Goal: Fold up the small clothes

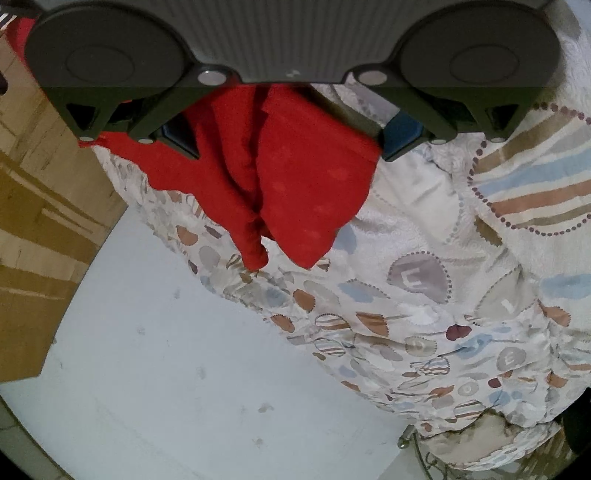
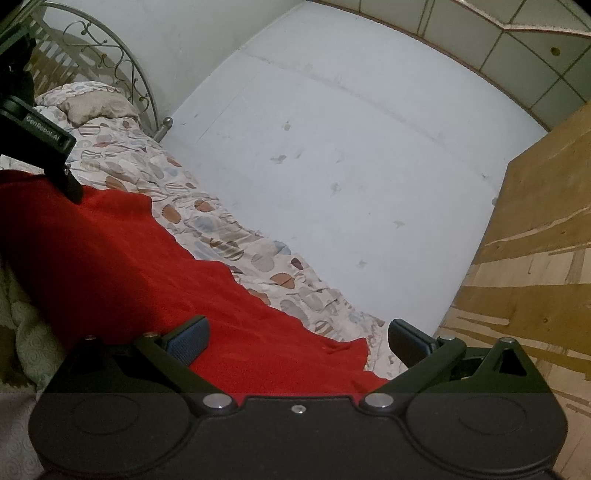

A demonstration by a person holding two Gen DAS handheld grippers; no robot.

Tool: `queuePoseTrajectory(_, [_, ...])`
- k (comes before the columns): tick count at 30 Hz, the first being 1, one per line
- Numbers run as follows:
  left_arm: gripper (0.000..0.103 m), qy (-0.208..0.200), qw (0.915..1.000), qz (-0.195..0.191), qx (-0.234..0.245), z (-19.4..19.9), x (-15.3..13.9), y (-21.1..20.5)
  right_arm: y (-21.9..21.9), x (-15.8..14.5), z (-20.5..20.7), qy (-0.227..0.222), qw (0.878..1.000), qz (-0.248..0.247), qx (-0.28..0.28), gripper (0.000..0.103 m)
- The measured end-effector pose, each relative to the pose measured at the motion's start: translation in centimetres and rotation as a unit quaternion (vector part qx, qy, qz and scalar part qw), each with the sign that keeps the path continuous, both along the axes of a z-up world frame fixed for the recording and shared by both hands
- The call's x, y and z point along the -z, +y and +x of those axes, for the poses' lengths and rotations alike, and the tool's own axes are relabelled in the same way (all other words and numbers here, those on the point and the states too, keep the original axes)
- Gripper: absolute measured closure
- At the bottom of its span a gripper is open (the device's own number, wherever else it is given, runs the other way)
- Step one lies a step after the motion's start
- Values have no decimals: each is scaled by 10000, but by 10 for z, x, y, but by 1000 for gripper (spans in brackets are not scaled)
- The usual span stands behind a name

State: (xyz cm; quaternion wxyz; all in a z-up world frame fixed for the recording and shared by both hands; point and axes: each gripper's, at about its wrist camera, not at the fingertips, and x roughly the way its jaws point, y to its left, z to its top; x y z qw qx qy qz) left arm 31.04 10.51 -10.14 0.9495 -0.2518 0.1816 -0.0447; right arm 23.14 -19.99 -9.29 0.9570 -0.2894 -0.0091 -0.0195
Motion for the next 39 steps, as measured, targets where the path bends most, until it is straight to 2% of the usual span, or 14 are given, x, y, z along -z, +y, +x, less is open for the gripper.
queuePoseTrajectory(4, [3, -68, 9999, -34, -73, -1, 0, 0, 0, 0, 0, -5, 10000, -2, 1, 0])
queuePoseTrajectory(7, [20, -148, 9996, 23, -255, -4, -4, 0, 0, 0, 0, -12, 10000, -7, 3, 0])
queuePoseTrajectory(13, [59, -135, 9996, 210, -158, -5, -15, -15, 0, 0, 1, -29, 10000, -35, 29, 0])
queuePoseTrajectory(17, [80, -59, 9993, 277, -234, -6, -27, -19, -4, -8, 4, 166, 9998, 141, -47, 0])
queuePoseTrajectory(18, [82, -45, 9991, 348, -250, -7, -30, -20, -6, -11, 5, 276, 9993, 227, -83, 0])
queuePoseTrajectory(21, [88, 89, 9949, 955, -295, -4, -48, -35, -16, -26, 10, 671, 9961, 519, -226, 0])
queuePoseTrajectory(24, [91, 17, 9898, 1403, -248, -3, -69, -51, -24, -36, 7, 867, 9932, 685, -352, 0])
queuePoseTrajectory(28, [92, -298, 9797, 1979, 110, 0, -101, -86, -33, -43, -12, 732, 9941, 650, -466, 0])
queuePoseTrajectory(32, [92, -742, 9709, 2189, 621, 2, -131, -133, -45, -50, -29, 523, 9963, 592, -346, 0])
queuePoseTrajectory(35, [92, -1075, 9592, 2352, 1144, 1, -148, -176, -58, -54, -39, 442, 9966, 673, -160, 0])
queuePoseTrajectory(39, [92, -1228, 9328, 2744, 1989, -4, -146, -240, -78, -52, -48, 527, 9953, 797, 159, 0])
